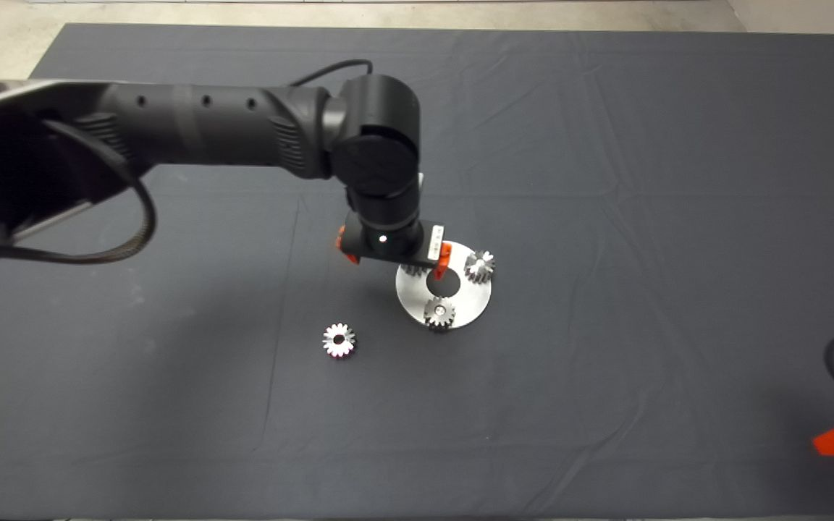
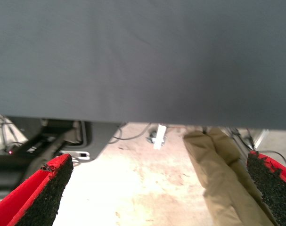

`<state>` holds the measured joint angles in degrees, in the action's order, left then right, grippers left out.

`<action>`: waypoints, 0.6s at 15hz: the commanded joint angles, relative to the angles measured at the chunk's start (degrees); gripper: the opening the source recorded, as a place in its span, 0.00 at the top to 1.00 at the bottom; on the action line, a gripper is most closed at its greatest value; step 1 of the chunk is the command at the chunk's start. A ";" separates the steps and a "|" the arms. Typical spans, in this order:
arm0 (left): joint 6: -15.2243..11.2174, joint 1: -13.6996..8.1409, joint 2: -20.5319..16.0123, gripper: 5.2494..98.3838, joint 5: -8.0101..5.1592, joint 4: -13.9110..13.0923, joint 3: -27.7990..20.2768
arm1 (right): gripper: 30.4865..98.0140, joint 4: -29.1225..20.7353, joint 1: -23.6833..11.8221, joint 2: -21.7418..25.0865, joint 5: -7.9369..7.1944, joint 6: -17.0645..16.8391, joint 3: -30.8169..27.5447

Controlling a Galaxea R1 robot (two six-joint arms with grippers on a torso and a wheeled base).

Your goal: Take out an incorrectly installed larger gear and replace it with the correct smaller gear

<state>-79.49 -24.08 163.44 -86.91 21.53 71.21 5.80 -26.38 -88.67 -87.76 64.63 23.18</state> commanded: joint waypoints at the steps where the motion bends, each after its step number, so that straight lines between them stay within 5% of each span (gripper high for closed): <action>1: 2.47 1.05 1.46 0.00 1.59 1.73 4.76 | 0.02 1.76 -0.79 5.47 -5.84 -7.82 3.98; 9: 6.55 3.61 4.66 0.00 2.18 4.93 11.41 | 0.02 1.93 -0.79 5.56 -5.75 -8.99 4.57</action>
<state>-75.38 -21.33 167.39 -84.31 24.75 79.88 5.97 -26.54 -83.93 -87.70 56.88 27.45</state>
